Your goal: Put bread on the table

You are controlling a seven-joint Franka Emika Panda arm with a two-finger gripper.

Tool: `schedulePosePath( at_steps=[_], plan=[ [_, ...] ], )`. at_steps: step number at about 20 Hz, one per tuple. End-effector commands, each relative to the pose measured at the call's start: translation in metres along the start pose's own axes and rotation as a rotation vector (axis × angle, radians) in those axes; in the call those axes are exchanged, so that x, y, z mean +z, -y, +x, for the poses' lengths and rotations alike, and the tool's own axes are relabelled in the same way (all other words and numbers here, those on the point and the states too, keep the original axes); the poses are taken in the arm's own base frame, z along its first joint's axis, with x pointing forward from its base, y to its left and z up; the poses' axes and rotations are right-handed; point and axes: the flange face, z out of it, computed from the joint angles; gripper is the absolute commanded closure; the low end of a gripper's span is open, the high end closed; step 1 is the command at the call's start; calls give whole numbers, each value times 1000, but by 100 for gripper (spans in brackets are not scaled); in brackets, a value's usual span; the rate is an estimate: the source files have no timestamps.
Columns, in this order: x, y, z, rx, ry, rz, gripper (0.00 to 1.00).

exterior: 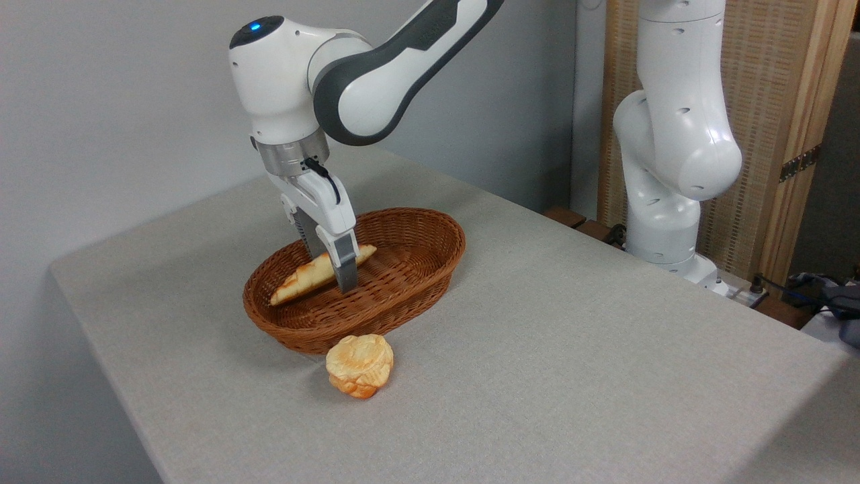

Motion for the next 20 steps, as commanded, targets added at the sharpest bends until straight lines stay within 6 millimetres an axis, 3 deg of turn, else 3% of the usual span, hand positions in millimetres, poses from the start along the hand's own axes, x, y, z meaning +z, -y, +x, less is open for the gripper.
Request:
schedulePosePath(
  at_steps=[1, 8, 13, 17, 20],
  plan=[
    [-1, 1, 0, -9, -15, 1, 60],
    [-8, 3, -2, -16, -22, 2, 60],
    [-58, 13, -19, -52, -104, 28, 54],
    [-92, 39, -48, -110, -146, 33, 54],
    [-116, 69, -82, -159, -157, 24, 54]
  ],
)
